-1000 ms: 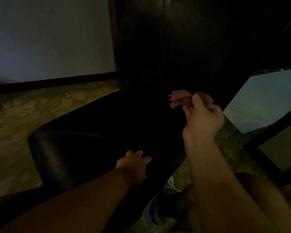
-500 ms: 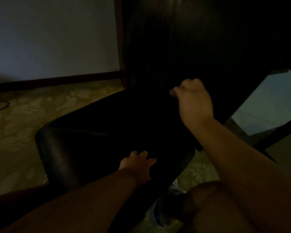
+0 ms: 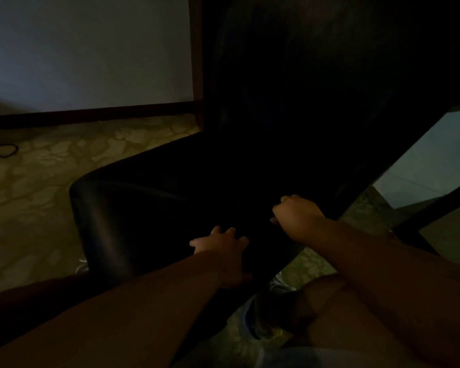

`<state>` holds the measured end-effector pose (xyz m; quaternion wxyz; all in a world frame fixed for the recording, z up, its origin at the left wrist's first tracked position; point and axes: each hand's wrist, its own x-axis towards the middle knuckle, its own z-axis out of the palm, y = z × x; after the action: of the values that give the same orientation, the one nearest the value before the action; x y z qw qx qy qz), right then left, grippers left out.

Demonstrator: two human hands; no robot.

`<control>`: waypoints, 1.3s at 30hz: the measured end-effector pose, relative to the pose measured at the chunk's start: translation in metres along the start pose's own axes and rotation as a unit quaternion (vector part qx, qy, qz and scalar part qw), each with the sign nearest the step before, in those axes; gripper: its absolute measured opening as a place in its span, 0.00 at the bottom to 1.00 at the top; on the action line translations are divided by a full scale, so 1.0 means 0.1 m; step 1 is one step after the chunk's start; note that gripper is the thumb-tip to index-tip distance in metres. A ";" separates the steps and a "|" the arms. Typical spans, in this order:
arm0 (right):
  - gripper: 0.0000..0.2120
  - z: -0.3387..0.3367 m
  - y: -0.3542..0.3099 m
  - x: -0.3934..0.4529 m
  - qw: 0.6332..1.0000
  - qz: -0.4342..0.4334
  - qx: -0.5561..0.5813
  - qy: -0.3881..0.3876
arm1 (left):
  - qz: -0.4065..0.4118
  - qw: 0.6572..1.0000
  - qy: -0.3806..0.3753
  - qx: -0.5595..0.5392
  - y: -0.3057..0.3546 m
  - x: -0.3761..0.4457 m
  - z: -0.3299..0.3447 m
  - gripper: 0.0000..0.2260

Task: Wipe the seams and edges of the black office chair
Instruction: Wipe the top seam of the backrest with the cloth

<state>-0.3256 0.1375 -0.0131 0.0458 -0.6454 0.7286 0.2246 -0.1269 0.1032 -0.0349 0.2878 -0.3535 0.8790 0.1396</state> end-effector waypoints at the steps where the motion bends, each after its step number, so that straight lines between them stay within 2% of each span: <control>1: 0.11 0.01 -0.07 -0.02 1.000 0.003 0.021 0.005 | -0.010 1.000 -0.009 0.012 0.03 -0.04 0.00 0.44; 4: 0.11 0.02 -0.28 -0.13 0.998 0.004 0.050 0.031 | -0.029 0.998 -0.010 0.055 0.11 -0.14 0.04 0.50; 8: 0.12 -0.09 -0.50 -0.26 0.995 0.008 0.083 0.060 | -0.047 0.997 -0.001 0.058 0.07 -0.21 0.10 0.49; 15: 0.15 -0.10 -0.88 -0.55 0.988 0.026 0.143 0.057 | -0.082 0.991 0.024 0.101 -0.07 -0.38 0.25 0.50; 20: 0.13 0.00 -1.07 -0.70 0.988 -0.029 0.132 0.067 | -0.075 0.989 0.041 0.120 -0.33 -0.53 0.29 0.50; 24: 0.13 -0.07 -1.12 -0.79 0.976 -0.048 0.199 0.072 | -0.080 0.988 0.026 0.126 -0.59 -0.62 0.23 0.50; 29: 0.15 -0.18 -1.37 -0.99 0.956 -0.032 0.273 0.099 | -0.122 0.984 0.022 0.131 -0.77 -0.73 0.26 0.45; 33: 0.19 -0.33 -1.86 -1.19 0.933 -0.082 0.324 0.137 | -0.136 0.984 0.076 0.082 -0.83 -0.81 0.33 0.36; 39: 0.20 -0.47 -2.16 -1.35 0.915 -0.111 0.364 0.135 | -0.144 0.985 0.092 0.016 -0.99 -1.09 0.44 0.33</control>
<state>-0.0852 0.2288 0.0193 0.2029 -0.6849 0.6832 -0.1518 0.0243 0.1123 -0.0082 0.2286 -0.4830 0.8438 0.0496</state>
